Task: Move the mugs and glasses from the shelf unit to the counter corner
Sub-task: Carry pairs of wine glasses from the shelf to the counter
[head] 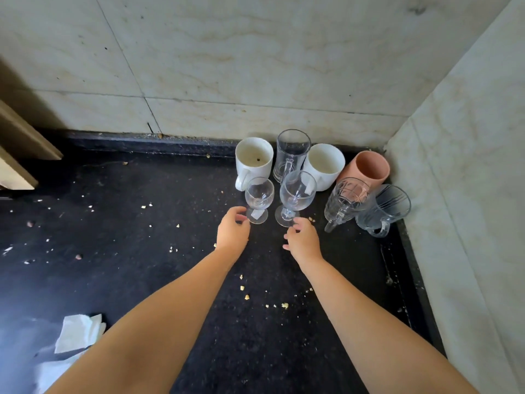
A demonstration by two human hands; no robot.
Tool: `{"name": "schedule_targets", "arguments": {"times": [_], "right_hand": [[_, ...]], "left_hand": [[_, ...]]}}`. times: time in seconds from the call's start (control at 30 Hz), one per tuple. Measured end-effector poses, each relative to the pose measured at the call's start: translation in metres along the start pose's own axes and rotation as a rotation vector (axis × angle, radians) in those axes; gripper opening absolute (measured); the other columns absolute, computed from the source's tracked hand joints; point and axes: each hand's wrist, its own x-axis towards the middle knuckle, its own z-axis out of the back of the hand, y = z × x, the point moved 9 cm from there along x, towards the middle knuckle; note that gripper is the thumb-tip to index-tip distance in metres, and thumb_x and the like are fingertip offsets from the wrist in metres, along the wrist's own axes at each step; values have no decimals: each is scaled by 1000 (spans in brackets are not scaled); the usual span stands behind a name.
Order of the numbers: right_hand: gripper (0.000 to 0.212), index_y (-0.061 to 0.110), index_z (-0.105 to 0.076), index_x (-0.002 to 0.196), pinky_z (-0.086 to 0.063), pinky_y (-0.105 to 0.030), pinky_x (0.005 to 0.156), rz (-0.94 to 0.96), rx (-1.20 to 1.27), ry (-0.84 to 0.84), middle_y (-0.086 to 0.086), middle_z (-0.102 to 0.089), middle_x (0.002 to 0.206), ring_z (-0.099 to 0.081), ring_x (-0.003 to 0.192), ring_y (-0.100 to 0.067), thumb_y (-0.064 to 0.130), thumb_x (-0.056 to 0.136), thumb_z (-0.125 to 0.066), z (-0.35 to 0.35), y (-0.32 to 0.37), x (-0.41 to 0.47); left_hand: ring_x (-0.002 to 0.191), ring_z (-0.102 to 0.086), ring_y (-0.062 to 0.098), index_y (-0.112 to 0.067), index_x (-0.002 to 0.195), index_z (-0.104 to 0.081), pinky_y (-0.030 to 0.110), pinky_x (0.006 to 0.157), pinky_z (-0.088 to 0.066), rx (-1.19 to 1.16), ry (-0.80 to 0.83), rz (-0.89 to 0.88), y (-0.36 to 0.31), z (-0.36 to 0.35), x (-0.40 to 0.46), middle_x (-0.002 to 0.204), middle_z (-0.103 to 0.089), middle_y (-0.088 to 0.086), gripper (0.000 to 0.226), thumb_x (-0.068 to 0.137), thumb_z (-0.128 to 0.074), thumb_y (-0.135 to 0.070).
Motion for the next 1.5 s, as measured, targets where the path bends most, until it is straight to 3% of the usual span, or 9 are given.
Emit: {"name": "schedule_targets", "arguments": {"times": [0.1, 0.17, 0.3, 0.43, 0.67, 0.87, 1.27, 1.5], "right_hand": [[34, 3, -54, 126, -55, -43, 87, -10, -262, 185, -16, -55, 121, -59, 104, -32, 7, 95, -41, -20, 9, -20], [30, 2, -58, 119, -48, -39, 95, 180, -610, 264, -17, -58, 122, -56, 112, -34, 12, 95, -42, -39, 31, -37], [29, 6, -52, 121, -44, -44, 92, 525, -1144, 380, -16, -47, 128, -51, 116, -36, 16, 95, -41, -96, 70, -91], [39, 7, -46, 130, -43, -43, 95, 840, -1412, 414, -14, -43, 133, -45, 123, -34, 10, 91, -49, -174, 113, -170], [44, 9, -46, 132, -42, -39, 97, 1207, -1562, 525, -12, -41, 138, -42, 127, -31, 11, 89, -55, -292, 117, -338], [48, 9, -45, 135, -43, -41, 97, 1414, -1621, 666, -14, -40, 138, -41, 128, -33, 11, 89, -55, -368, 49, -529], [49, 9, -43, 136, -42, -41, 95, 1778, -1608, 1010, -13, -42, 138, -42, 127, -32, 13, 88, -53, -436, -168, -867], [41, 8, -46, 129, -40, -43, 96, 2028, -1541, 1244, -13, -44, 131, -43, 125, -33, 12, 89, -52, -442, -271, -997]], "left_hand": [[81, -55, 16, -19, 117, -57, 30, 69, -46, 270, -23, -69, 3, 27, -18, 96, -58, -3, 26, 93, -45, -18], [85, -56, 21, -19, 108, -60, 31, 70, -45, 461, -57, -97, 3, 49, -31, 100, -61, -1, 23, 94, -42, -22], [106, -55, 29, -14, 108, -59, 39, 83, -48, 821, -104, -113, 14, 107, -62, 114, -59, 7, 26, 96, -38, -23], [118, -48, 28, -11, 118, -54, 41, 88, -46, 971, -212, 12, 45, 189, -106, 122, -55, 9, 29, 99, -36, -26], [121, -47, 28, -10, 120, -53, 39, 83, -46, 947, -481, 236, 108, 326, -233, 122, -56, 9, 28, 97, -40, -19], [118, -49, 28, -12, 117, -54, 40, 85, -46, 889, -694, 448, 214, 419, -413, 121, -56, 8, 24, 94, -46, -18], [119, -49, 29, -11, 119, -53, 40, 88, -46, 685, -840, 981, 444, 466, -790, 123, -55, 10, 27, 95, -41, -15], [118, -51, 31, -9, 119, -53, 41, 89, -46, 485, -892, 1237, 525, 443, -928, 123, -55, 13, 26, 94, -44, -13]]}}
